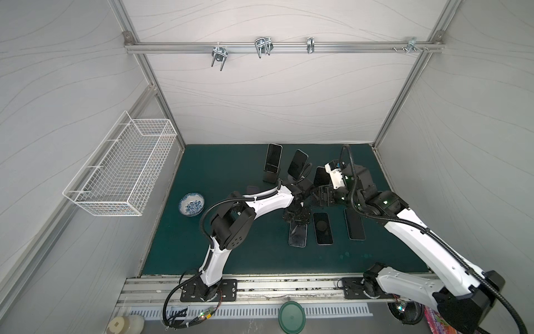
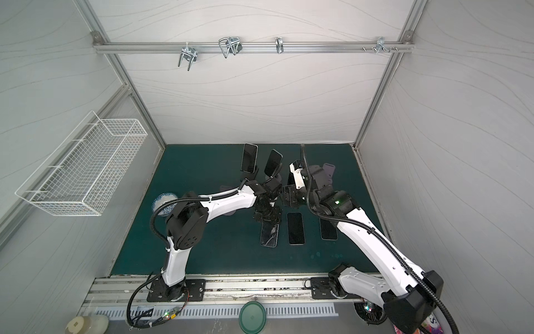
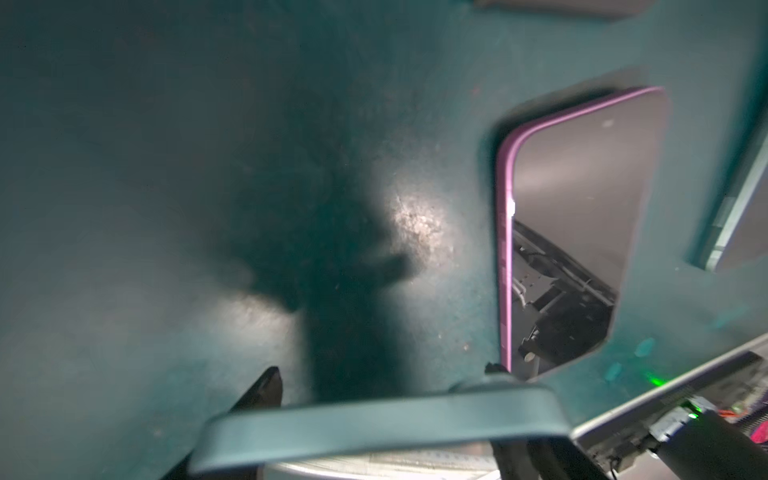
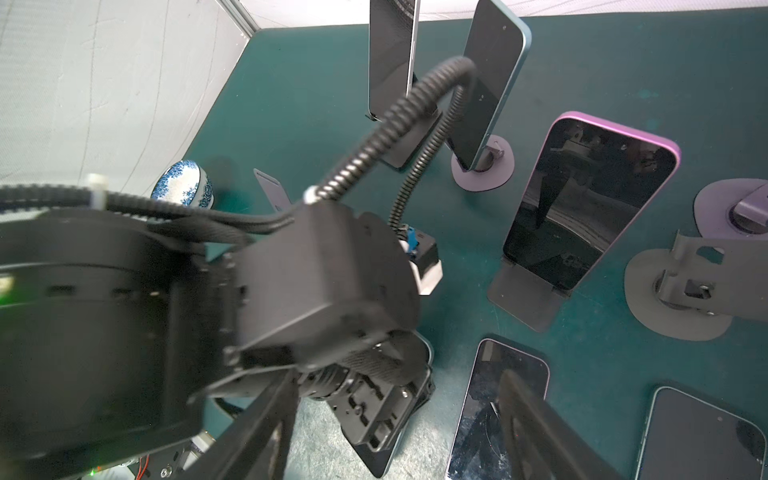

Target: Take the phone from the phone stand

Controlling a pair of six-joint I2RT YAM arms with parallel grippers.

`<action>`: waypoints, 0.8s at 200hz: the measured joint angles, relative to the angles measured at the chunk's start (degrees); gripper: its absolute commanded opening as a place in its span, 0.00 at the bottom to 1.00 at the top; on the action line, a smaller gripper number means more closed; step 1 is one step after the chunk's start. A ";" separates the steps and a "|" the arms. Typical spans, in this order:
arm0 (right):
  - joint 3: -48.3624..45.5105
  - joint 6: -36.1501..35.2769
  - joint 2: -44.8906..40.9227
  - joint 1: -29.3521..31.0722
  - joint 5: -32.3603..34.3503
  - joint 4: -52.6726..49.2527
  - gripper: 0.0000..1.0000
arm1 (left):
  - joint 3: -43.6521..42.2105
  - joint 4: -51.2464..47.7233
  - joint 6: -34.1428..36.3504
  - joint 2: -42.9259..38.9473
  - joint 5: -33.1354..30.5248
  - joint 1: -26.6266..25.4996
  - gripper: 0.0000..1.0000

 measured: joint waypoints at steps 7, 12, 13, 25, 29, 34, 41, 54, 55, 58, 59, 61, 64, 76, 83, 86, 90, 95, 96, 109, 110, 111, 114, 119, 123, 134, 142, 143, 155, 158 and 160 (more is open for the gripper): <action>-0.13 0.07 0.00 0.00 -0.13 -0.02 0.77 | 0.52 -0.52 0.04 0.74 -0.02 0.00 0.57; -0.17 0.09 0.00 0.00 -0.24 -0.02 0.77 | 0.94 -1.05 0.04 1.22 -0.04 0.00 0.57; -0.17 0.11 0.00 0.00 -0.24 -0.02 0.77 | 1.07 -1.22 0.07 1.33 -0.07 0.00 0.57; -0.17 0.13 0.00 0.00 -0.44 0.00 0.77 | 2.14 -2.40 0.04 2.43 -0.28 0.00 0.58; -0.17 0.15 0.00 0.00 -0.48 -0.02 0.77 | 2.40 -2.71 0.02 2.71 -0.35 0.00 0.58; -0.17 0.17 0.00 0.00 -0.57 0.00 0.77 | 2.69 -3.02 -0.04 3.04 -0.44 0.00 0.58; -0.20 0.22 0.00 0.00 -0.61 0.00 0.77 | 3.02 -3.43 -0.11 3.43 -0.50 0.00 0.59; -0.33 0.42 -0.07 0.00 -0.66 0.04 0.77 | 3.10 -4.17 -0.42 3.76 -0.66 0.02 0.61; -0.35 0.42 -0.07 0.00 -0.66 0.07 0.77 | 3.10 -4.22 -0.46 3.78 -0.66 0.02 0.61; -0.44 0.46 -0.11 0.00 -0.66 0.07 0.77 | 3.10 -4.39 -0.50 3.80 -0.68 0.04 0.62; -0.46 0.48 -0.11 0.00 -0.66 0.09 0.77 | 3.10 -4.48 -0.52 3.80 -0.70 0.04 0.62; -0.50 0.50 -0.13 0.00 -0.66 0.07 0.77 | 3.10 -4.66 -0.57 3.80 -0.72 0.04 0.63; -0.59 0.50 -0.17 0.00 -0.66 0.07 0.78 | 3.10 -4.81 -0.61 3.80 -0.72 0.04 0.63; -0.94 0.50 -0.37 0.00 -0.66 0.09 0.78 | 3.13 -5.33 -0.76 3.87 -0.74 0.00 0.64; -1.11 0.50 -0.50 0.00 -0.66 0.11 0.78 | 3.28 -5.64 -0.87 4.02 -0.72 0.00 0.65; -1.16 0.50 -0.59 0.00 -0.66 0.09 0.78 | 3.39 -5.75 -0.94 4.11 -0.70 0.00 0.65; -1.20 0.50 -0.66 0.00 -0.66 0.07 0.78 | 3.56 -5.88 -0.96 4.28 -0.68 0.00 0.65; -1.25 0.50 -0.72 0.00 -0.63 0.07 0.78 | 3.78 -5.95 -1.01 4.50 -0.68 0.00 0.66; -1.25 0.50 -0.74 0.00 -0.66 0.07 0.78 | 3.82 -5.95 -1.01 4.57 -0.68 0.00 0.66; -1.25 0.48 -0.92 0.00 -0.63 0.07 0.78 | 4.39 -6.34 -1.14 4.94 -0.66 0.00 0.66; -1.25 0.48 -0.92 0.00 -0.63 0.07 0.78 | 4.42 -6.34 -1.14 4.98 -0.66 0.00 0.66; -1.25 0.48 -0.92 -0.02 -0.63 0.07 0.78 | 4.46 -6.36 -1.16 5.03 -0.66 0.00 0.67; -1.25 0.48 -0.96 -0.02 -0.63 0.07 0.78 | 4.57 -6.43 -1.18 5.09 -0.63 0.00 0.67; -1.25 0.46 -1.01 -0.04 -0.63 0.07 0.78 | 4.70 -6.58 -1.18 5.18 -0.61 0.00 0.67; -1.25 0.46 -1.03 -0.07 -0.63 0.07 0.79 | 4.72 -6.60 -1.18 5.20 -0.59 0.00 0.67; -1.25 0.39 -1.14 -0.11 -0.61 0.07 0.80 | 4.76 -6.64 -1.18 5.27 -0.59 0.02 0.68; -1.25 0.28 -1.22 -0.15 -0.59 0.07 0.80 | 4.81 -6.69 -1.20 5.31 -0.63 0.11 0.68; -1.25 0.28 -1.25 -0.17 -0.59 0.07 0.80 | 4.81 -6.69 -1.20 5.31 -0.63 0.13 0.68; -1.25 0.09 -1.36 -0.37 -0.59 0.09 0.80 | 4.81 -6.69 -1.31 5.35 -0.61 0.26 0.69; -1.25 0.07 -1.40 -0.42 -0.57 0.09 0.80 | 4.81 -6.69 -1.38 5.38 -0.61 0.28 0.70; -1.25 0.07 -1.40 -0.46 -0.59 0.09 0.80 | 4.81 -6.69 -1.38 5.38 -0.61 0.28 0.70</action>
